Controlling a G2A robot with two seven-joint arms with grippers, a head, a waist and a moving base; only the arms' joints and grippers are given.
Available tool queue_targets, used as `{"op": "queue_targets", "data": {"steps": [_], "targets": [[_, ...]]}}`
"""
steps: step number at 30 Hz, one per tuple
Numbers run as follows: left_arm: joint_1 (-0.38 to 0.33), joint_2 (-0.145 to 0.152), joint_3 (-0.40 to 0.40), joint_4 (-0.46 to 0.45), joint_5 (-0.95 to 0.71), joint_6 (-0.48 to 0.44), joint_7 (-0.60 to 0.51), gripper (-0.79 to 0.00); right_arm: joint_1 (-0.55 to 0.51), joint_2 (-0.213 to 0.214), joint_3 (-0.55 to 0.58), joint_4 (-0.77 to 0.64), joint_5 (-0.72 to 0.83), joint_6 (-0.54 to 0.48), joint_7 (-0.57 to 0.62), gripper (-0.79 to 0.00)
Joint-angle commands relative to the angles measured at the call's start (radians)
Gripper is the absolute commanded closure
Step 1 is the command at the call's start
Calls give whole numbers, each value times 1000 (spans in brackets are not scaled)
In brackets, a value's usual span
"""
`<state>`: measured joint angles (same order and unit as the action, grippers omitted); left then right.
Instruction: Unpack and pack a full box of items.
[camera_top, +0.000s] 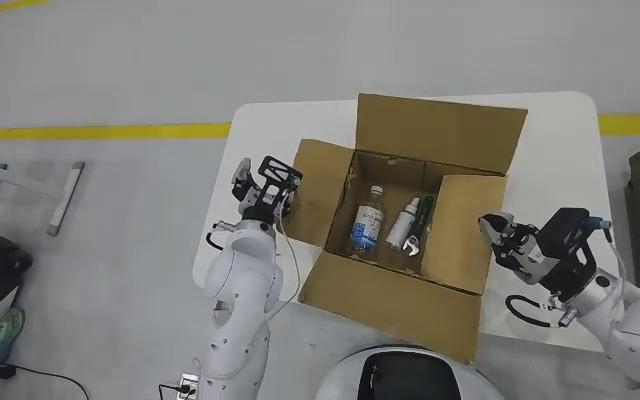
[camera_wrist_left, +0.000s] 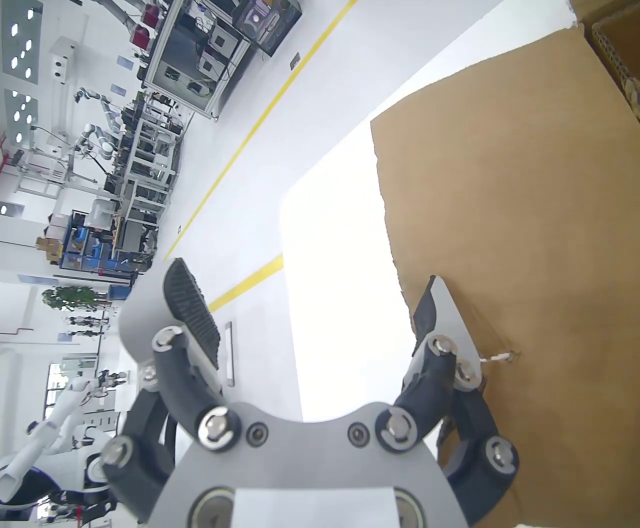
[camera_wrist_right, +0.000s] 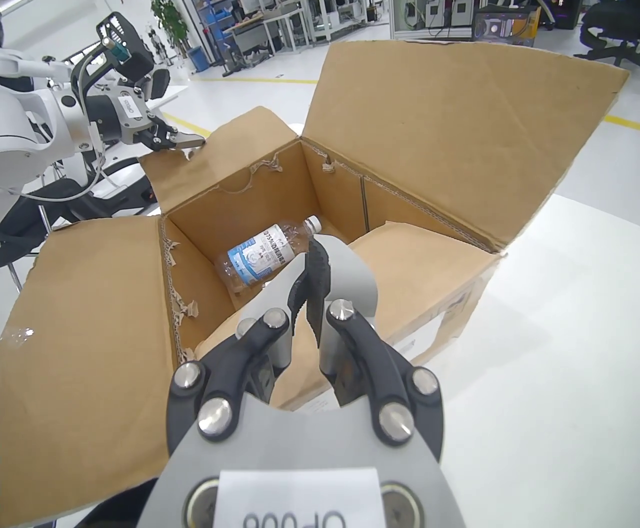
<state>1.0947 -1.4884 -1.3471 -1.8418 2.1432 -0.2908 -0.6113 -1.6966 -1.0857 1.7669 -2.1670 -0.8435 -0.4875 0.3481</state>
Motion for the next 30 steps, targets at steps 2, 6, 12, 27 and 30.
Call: {"op": "queue_targets", "data": {"steps": [2,6,12,27,30], "targets": [[1,1,-3,11,0,4,0,-785,-3,0,1,-1,1,2,-3,0],[5,2,-3,13,0,10,1,-785,-9,0,5,-5,13,3,-22,0],[35,3,15,-59,1,28,20,-785,-51,-4,72,-8,62,40,-89,0],[108,9,62,-321,-41,-55,20,-785,-105,-15,170,96,112,175,-123,0],[124,7,88,-347,-87,-71,27,-785,-62,-16,108,129,72,183,-127,0]]}}
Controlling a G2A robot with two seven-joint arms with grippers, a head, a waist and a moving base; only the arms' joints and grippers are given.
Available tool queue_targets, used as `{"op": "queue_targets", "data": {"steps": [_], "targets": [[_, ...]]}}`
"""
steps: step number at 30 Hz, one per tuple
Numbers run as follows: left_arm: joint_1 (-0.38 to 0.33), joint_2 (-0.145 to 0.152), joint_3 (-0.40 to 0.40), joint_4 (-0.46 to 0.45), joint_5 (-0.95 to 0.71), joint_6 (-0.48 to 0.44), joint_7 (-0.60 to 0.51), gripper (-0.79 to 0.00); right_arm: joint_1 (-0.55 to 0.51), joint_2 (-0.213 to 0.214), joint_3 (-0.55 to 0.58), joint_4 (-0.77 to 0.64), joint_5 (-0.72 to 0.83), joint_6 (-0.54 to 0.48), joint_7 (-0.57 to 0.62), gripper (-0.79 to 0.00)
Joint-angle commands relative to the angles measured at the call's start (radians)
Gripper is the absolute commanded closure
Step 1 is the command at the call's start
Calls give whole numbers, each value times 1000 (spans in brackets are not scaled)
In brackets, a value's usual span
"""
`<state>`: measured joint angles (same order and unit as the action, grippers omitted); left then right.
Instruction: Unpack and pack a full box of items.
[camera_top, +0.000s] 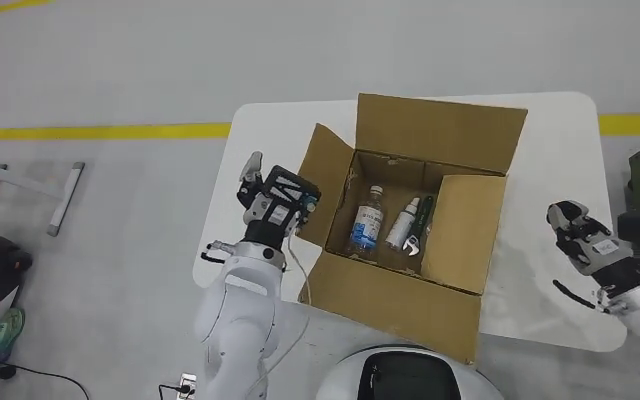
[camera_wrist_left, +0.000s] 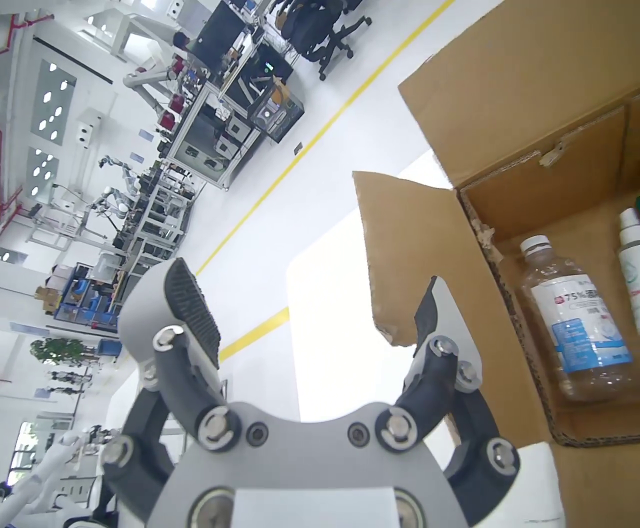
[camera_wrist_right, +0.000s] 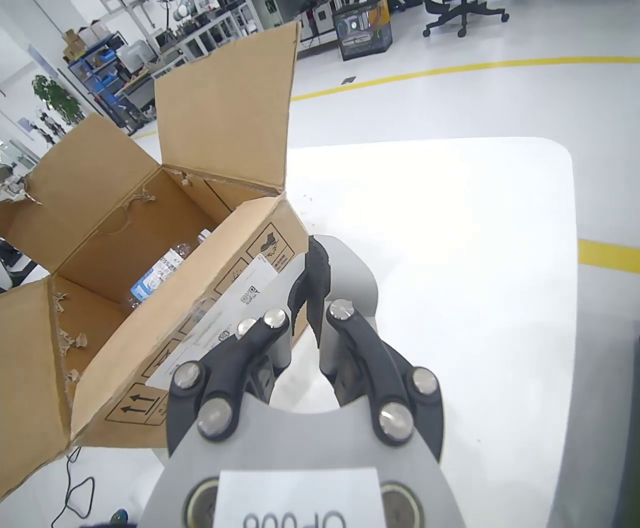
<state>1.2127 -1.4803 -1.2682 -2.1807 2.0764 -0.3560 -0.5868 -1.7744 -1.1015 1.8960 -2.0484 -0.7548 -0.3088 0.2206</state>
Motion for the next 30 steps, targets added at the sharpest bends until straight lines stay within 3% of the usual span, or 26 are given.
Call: {"op": "queue_targets", "data": {"steps": [1,9,20,24,30], "targets": [[9,0,17,-16,-28,-14,3,-785,33,-1,-43,19,-30,7,-2,0],[39,-3,112,-7,-107,-58,12,-785,187,-4,-203,103,-146,30,32,0],[53,-11,255,44,-174,-72,-23,-785,342,0,-288,168,-256,-19,89,0],[35,-18,270,86,-229,-35,-31,-785,356,0,-280,183,-244,-14,85,0],[1,-41,267,176,-589,39,-69,-785,260,2,-204,135,-180,-18,42,0]]}}
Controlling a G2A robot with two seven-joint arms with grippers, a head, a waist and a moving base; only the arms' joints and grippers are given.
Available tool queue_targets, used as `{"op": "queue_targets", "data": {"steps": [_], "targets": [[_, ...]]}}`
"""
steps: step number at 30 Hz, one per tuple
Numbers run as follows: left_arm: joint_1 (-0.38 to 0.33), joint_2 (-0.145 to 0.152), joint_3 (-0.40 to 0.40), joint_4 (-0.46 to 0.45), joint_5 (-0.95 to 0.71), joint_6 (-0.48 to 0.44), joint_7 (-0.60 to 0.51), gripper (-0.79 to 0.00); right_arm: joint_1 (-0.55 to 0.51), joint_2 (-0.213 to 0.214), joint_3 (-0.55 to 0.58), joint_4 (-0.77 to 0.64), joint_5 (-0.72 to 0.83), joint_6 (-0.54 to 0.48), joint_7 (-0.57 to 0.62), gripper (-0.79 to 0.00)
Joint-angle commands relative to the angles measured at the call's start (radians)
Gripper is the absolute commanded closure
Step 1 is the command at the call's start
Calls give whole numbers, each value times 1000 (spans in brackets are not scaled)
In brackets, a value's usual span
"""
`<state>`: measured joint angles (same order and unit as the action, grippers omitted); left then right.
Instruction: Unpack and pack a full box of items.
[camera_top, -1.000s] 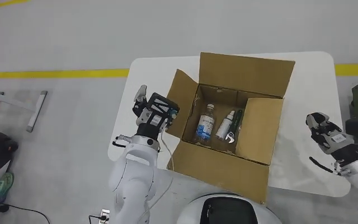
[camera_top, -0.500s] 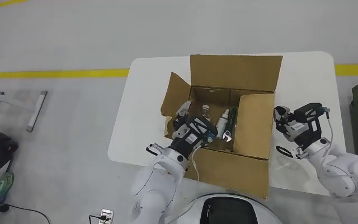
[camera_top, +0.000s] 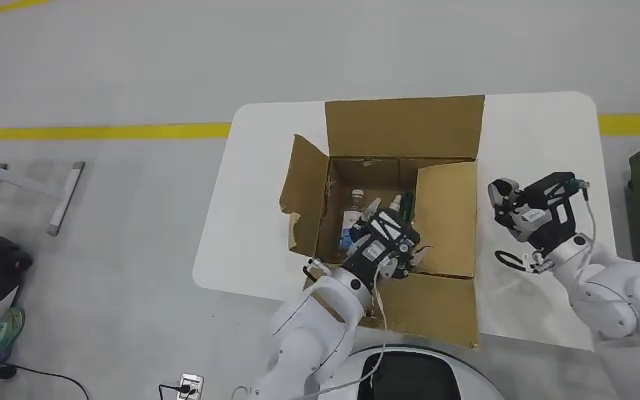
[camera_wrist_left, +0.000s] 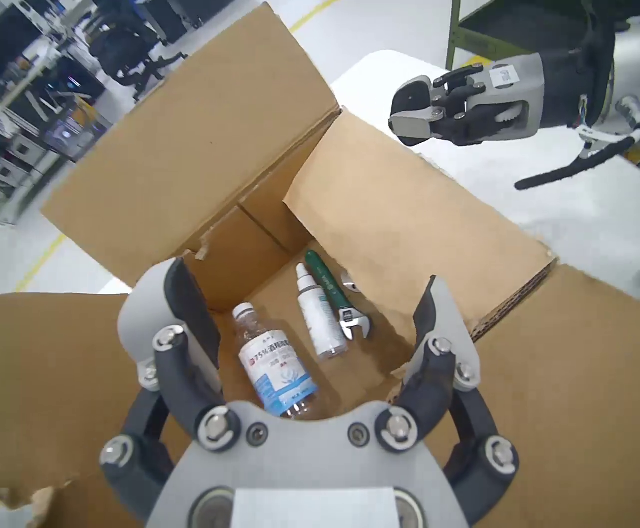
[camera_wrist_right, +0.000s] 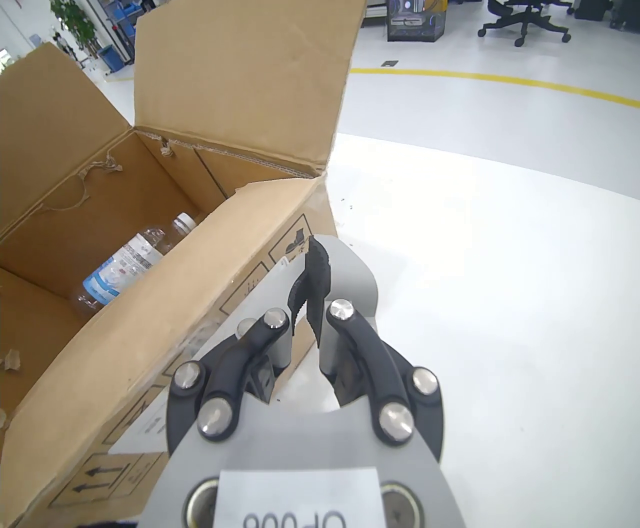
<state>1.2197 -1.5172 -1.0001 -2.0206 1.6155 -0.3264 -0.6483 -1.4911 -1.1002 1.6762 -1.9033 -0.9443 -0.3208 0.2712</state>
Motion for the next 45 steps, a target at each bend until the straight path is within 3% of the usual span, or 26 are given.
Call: {"op": "queue_targets", "data": {"steps": [1,10,18,25,29,32,45], "targets": [[-16,-8,-4,32,-204,14,-22,-785,-47,1,32,-21,14,-11,-16,0],[-139,-33,-26,225,-598,126,-112,-785,-243,-1,161,-99,86,-35,-98,0],[-161,-35,-24,263,-639,134,-125,-785,-337,-5,215,-141,94,-55,-121,0],[-161,-35,-24,263,-639,134,-125,-785,-375,-10,219,-144,94,-57,-142,0],[-141,-36,-22,284,-679,156,-70,-785,-380,-12,210,-142,89,-59,-138,0],[-152,-40,-20,314,-700,222,-55,-785,-381,-13,205,-143,83,-60,-137,0],[-220,-59,-42,469,-1057,331,-83,-785,-388,-17,191,-138,72,-62,-135,0]]}}
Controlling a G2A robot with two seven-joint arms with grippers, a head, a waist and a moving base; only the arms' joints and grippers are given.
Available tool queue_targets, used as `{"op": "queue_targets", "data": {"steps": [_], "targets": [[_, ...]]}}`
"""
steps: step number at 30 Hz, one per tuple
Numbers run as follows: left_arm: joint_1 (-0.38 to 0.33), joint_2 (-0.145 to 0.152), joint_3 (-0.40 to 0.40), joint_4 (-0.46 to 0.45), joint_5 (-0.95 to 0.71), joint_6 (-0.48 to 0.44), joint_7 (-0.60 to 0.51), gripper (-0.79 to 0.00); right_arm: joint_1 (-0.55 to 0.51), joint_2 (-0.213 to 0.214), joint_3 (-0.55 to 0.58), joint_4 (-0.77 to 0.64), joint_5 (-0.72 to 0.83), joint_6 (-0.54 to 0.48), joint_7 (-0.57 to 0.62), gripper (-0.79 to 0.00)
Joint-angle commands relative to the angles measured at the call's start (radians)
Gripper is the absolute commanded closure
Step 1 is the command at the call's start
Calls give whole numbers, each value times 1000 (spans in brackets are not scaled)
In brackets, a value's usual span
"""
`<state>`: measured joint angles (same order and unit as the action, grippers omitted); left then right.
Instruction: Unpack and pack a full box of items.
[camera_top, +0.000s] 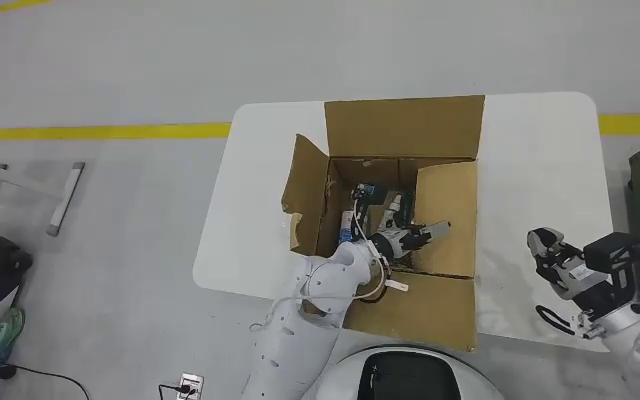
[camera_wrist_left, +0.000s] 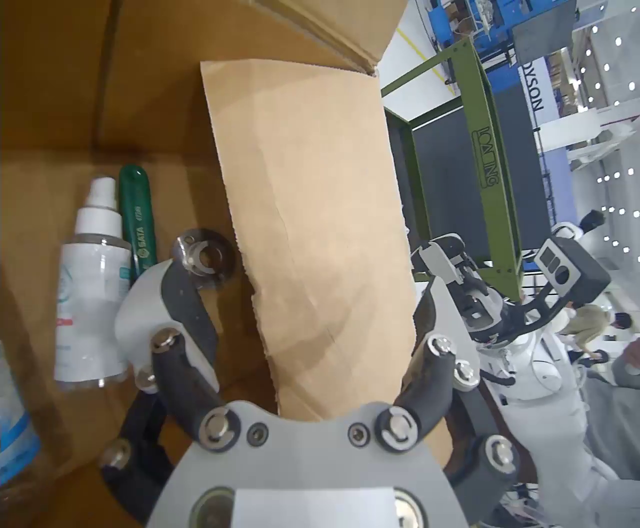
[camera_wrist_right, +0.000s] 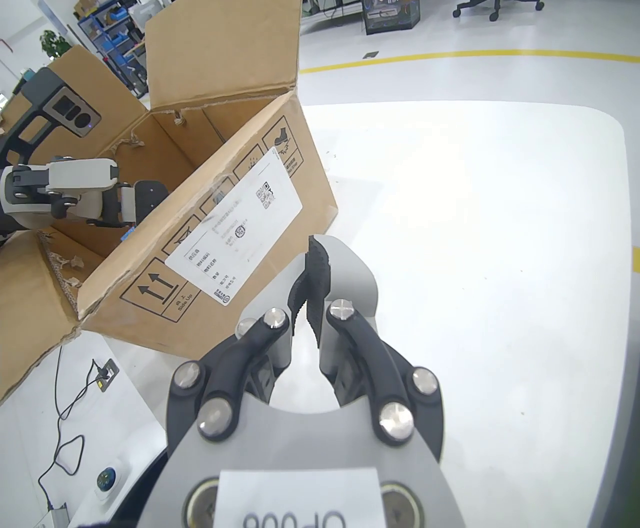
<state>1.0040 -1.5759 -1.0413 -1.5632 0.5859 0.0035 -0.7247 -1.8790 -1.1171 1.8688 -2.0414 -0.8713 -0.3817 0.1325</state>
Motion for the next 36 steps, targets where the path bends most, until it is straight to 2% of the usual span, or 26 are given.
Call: {"op": "queue_targets", "data": {"steps": [1,8,14,18,19,22,23,24,25,26,27,32,36], "targets": [[-9,-1,-2,21,-48,2,-9,-785,1,0,-5,0,-1,-3,8,0],[-30,-4,-4,48,-174,12,-45,-785,18,-1,-37,-1,-15,-9,28,0],[-31,-2,-4,16,-243,1,-46,-785,34,-3,-49,4,-2,-6,31,-3],[-33,-2,-6,-14,-310,-8,-48,-785,35,-4,-22,5,43,4,26,-139],[-36,-2,-5,-21,-316,-10,-48,-785,34,-4,-13,4,61,5,25,-194],[-49,-1,6,-50,-313,-25,-41,-785,28,-5,23,3,135,1,30,-259],[-54,-3,12,-63,-325,-31,-41,-785,25,-5,37,1,170,0,32,-336],[-61,-3,19,-72,-327,-37,-41,-785,22,-5,51,0,201,-6,40,-363],[-70,-4,27,-81,-328,-42,-39,-785,18,-4,67,0,231,-12,53,-446],[-79,-6,38,-91,-333,-49,-35,-785,16,-4,82,0,271,-17,65,-702],[-89,-8,50,-94,-336,-52,-30,-785,14,-4,97,3,317,-23,77,-785],[-155,-26,147,-86,-316,-73,6,-785,11,0,171,26,541,-58,153,-785],[-213,-45,241,-41,-265,-84,28,-785,6,1,219,57,720,-77,202,-785]]}}
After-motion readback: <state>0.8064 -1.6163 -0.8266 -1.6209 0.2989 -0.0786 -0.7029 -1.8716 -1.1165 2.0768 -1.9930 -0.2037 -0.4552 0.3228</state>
